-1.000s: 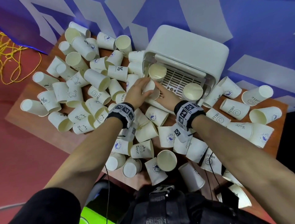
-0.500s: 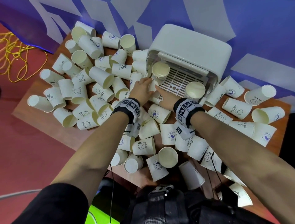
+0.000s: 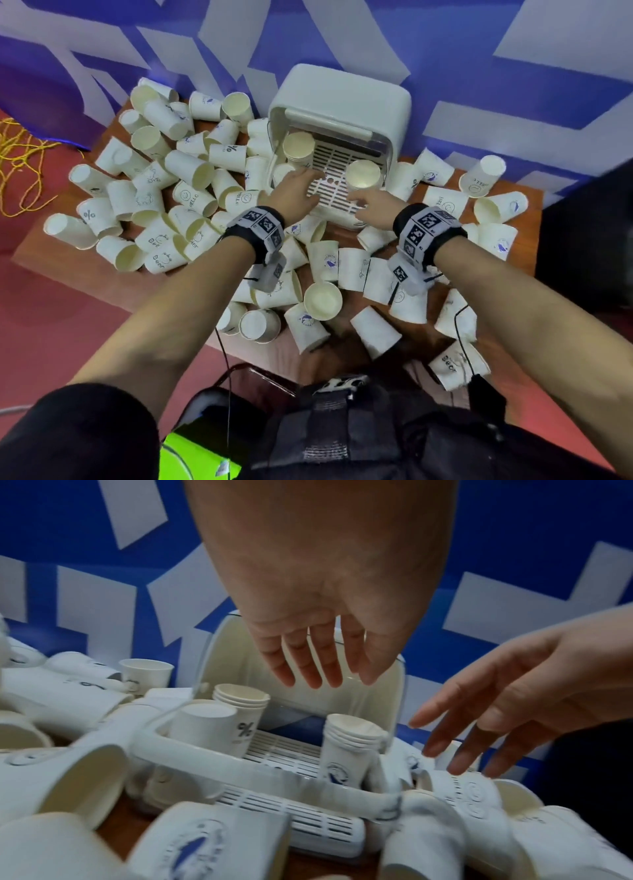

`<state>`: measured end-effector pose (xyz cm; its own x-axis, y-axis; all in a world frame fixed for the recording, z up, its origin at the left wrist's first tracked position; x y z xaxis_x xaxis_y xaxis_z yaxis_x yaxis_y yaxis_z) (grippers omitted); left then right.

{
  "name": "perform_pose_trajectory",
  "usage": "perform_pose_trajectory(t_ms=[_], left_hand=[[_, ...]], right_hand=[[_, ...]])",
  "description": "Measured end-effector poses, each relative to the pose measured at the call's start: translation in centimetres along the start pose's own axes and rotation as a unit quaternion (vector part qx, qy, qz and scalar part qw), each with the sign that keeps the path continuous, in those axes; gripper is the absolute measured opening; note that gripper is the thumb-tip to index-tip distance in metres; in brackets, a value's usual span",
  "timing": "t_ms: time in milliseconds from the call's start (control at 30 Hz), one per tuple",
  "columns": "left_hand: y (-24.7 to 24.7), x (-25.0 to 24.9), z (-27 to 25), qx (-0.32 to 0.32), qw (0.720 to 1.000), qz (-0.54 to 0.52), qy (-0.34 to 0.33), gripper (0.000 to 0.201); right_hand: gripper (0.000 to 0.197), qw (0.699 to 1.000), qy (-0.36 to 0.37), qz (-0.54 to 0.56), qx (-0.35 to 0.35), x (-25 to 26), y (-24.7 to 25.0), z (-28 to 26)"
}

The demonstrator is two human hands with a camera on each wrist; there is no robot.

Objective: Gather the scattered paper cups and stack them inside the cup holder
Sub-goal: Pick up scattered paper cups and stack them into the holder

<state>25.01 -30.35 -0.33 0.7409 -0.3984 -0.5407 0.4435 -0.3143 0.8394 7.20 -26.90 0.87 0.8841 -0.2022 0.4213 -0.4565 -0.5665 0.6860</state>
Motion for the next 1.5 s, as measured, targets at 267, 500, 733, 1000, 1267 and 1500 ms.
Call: perform_pose_trajectory(t_ms=[267, 500, 733, 1000, 1267, 1500], left_hand=[[-6.1, -9.3, -1.6, 0.087, 0.994, -0.013, -0.059, 0.038], [-12.3, -16.6, -4.9, 0.19, 0.977, -0.01, -0.096, 0.042], [-19.4, -21.0, -9.9, 0.293, 0.947, 0.028, -0.131, 0.057], [-27.3, -24.1, -14.3, 0.386, 0.907, 0.101, -0.138, 0.073], [-28.8, -24.4, -14.3, 0.4, 0.904, 0.078, -0.13, 0.069], [-26.0, -23.6, -12.5, 0.37, 0.926, -0.05, -0.056, 0.075]], right_hand=[[0.043, 0.998, -0.059, 0.026, 0.009, -10.7, -1.3, -7.0], [0.04, 0.995, -0.097, 0.0, 0.028, -17.9, -3.5, -12.9], [0.029, 0.987, -0.144, -0.04, 0.057, -23.5, -6.8, -16.2], [0.038, 0.964, -0.204, 0.043, 0.164, -28.2, -12.7, -19.2], [0.034, 0.96, -0.188, 0.092, 0.187, -28.4, -14.1, -19.2], [0.031, 0.968, -0.146, 0.163, 0.125, -26.0, -10.8, -17.2]])
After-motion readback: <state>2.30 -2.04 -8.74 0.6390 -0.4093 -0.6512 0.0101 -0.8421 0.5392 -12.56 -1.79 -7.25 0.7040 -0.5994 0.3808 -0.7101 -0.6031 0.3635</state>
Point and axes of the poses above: each hand's wrist, its own z-axis towards the middle knuckle, its own y-axis out of the back of the hand, x = y × z, the point moved 3 cm from there along z, towards the middle knuckle, and after that the axes turned 9 degrees about -y, right-handed, at the moved point
